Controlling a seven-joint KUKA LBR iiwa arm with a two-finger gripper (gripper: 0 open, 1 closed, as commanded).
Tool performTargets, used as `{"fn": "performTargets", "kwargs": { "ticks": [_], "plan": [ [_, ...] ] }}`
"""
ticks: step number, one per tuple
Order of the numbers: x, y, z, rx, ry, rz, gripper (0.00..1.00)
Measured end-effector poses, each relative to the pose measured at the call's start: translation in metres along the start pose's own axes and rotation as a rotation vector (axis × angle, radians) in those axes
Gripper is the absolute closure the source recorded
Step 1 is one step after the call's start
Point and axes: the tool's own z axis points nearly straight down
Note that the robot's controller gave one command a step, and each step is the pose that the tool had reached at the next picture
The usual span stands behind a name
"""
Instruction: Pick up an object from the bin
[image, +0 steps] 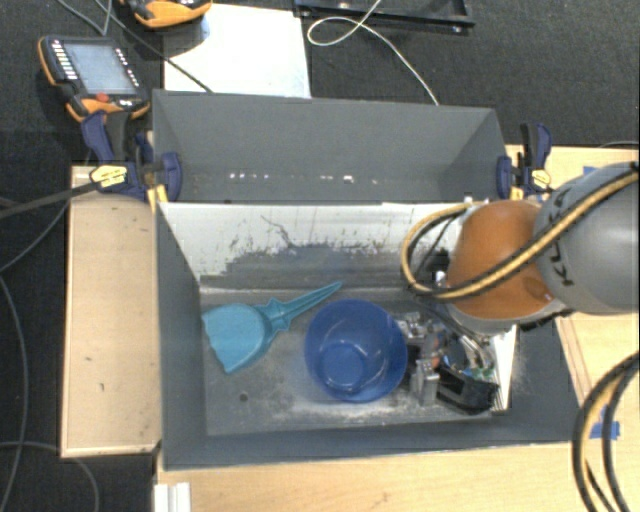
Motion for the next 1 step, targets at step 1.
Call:
{"fn": "performTargets", "kwargs": {
  "ticks": [1],
  "plan": [
    [0.0, 0.0, 0.0, 0.0, 0.0, -0.001, 1.0]
  ]
}}
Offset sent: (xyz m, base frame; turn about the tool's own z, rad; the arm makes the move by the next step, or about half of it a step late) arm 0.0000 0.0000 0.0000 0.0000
